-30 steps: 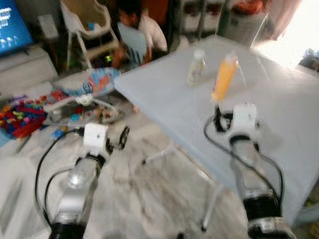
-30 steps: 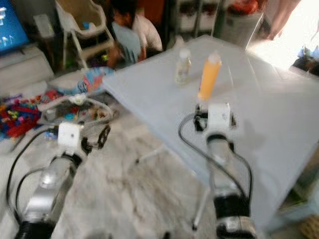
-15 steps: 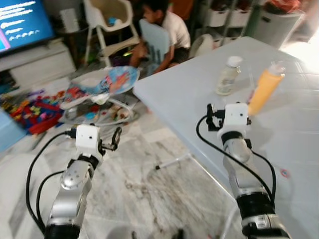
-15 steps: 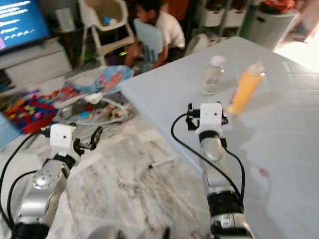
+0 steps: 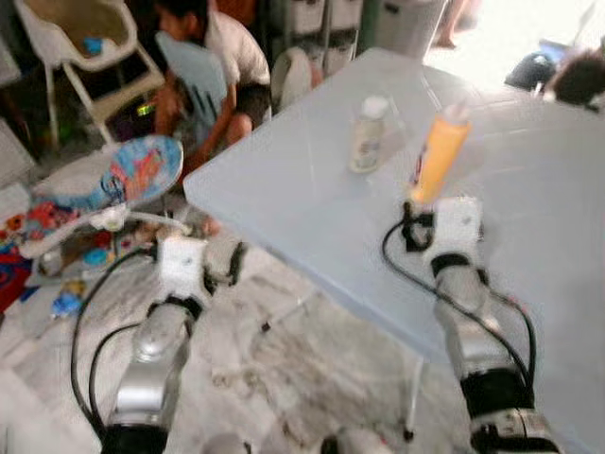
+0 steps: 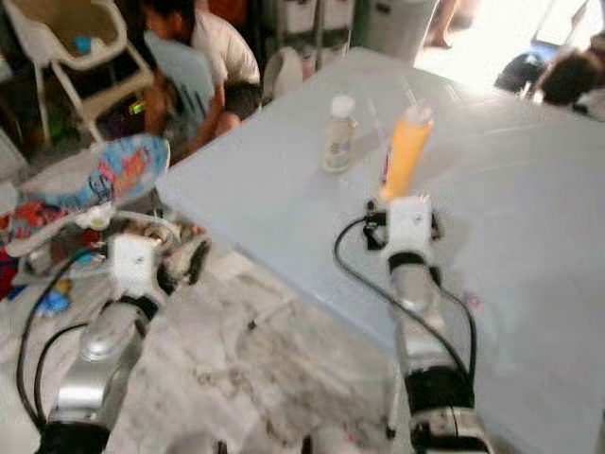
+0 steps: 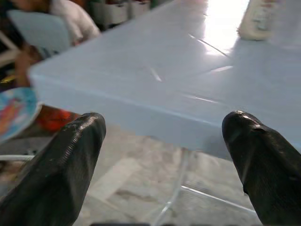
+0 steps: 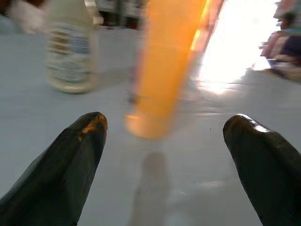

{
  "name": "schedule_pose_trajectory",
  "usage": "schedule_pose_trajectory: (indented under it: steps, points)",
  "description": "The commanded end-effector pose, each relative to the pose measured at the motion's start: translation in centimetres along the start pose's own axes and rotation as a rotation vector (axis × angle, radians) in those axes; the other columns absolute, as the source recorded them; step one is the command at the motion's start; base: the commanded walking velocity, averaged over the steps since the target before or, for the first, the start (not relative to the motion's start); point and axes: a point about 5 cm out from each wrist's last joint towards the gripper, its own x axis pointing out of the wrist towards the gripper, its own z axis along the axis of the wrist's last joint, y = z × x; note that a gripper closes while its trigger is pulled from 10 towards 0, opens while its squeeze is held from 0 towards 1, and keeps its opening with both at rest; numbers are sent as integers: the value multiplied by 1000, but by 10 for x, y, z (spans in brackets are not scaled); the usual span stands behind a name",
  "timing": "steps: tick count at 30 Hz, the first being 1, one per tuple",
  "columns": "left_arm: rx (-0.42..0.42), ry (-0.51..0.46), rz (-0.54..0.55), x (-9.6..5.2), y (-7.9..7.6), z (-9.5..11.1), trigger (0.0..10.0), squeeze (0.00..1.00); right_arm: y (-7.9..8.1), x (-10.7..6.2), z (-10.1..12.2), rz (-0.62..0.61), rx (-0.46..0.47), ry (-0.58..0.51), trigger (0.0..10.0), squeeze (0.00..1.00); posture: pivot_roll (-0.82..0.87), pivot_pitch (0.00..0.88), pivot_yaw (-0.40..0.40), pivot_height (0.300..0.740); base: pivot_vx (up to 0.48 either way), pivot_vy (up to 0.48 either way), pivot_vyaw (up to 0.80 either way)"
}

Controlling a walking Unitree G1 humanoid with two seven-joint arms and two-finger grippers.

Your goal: Restocking fridge

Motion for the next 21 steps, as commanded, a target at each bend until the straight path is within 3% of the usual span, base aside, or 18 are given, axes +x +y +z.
schedule_pose_trajectory:
  steps: [1,8,16,21]
  points:
    - [8,-10,3,0,2,3,10000,0,0,1,3,-7,-1,-9,10000,0,15,39,-25,740,0,0,-800]
    - [-3,-15,-14,-2,1,1,10000,0,-1,-1,4,-17,-6,-25,10000,0,10,27,-16,740,0,0,-784]
    - [-5,-31,-24,0,0,4,10000,0,0,1,11,-15,-10,-63,10000,0,13,21,-11,740,0,0,0]
    - [-6,-40,-22,1,1,7,10000,0,2,4,17,-5,-19,-92,10000,0,16,25,-9,740,251,0,0]
